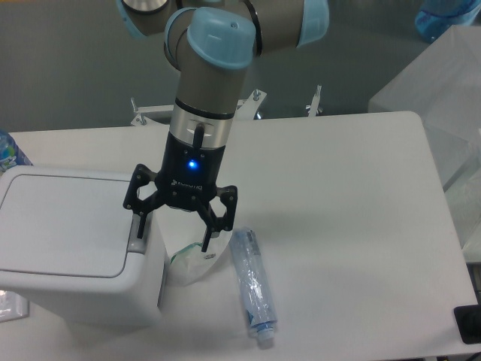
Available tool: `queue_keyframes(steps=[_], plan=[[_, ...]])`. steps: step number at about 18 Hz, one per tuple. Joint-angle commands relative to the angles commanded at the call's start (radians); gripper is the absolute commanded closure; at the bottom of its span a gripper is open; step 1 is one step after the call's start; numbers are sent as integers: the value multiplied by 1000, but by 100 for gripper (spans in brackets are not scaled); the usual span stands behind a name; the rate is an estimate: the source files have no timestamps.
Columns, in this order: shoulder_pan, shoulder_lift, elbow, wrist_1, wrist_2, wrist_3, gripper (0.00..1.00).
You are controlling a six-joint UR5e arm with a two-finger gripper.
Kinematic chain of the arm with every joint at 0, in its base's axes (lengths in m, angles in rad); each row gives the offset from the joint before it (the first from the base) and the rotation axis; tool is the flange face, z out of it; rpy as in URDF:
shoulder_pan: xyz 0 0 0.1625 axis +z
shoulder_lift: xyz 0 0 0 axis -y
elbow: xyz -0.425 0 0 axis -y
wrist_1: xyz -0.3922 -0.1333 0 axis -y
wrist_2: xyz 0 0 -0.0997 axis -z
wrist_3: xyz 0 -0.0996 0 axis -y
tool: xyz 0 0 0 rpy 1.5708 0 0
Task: Open the trash can
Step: 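Press down on the grey button to pop the lid open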
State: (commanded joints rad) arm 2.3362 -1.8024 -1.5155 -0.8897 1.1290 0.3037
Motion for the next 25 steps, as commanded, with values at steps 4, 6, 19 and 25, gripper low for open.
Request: queue_keyframes(steps=[4, 6, 19, 25], plan=[[-2, 0, -5, 0, 2, 0, 0], [-2, -2, -8, 0, 2, -1, 0], [-2, -2, -20, 0, 3, -11, 0], [0, 8, 11, 0, 3, 3, 0]])
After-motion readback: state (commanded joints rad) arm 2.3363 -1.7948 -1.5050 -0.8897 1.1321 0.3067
